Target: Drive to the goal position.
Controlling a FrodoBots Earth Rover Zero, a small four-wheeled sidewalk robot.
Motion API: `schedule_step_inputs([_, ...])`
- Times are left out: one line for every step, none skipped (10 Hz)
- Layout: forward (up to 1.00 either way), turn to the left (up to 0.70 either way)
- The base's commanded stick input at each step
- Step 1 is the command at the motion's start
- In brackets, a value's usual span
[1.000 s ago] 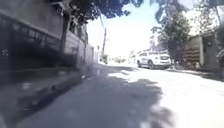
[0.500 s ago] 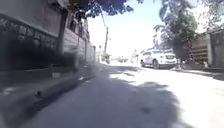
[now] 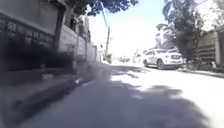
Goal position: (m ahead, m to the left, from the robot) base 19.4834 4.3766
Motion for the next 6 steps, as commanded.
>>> schedule_step_inputs([1.00,-0.04])
schedule_step_inputs([1.00,-0.04])
schedule_step_inputs([1.00,-0.04])
schedule_step_inputs([1.00,-0.04])
schedule_step_inputs([1.00,-0.04])
schedule_step_inputs([1.00,-0.04])
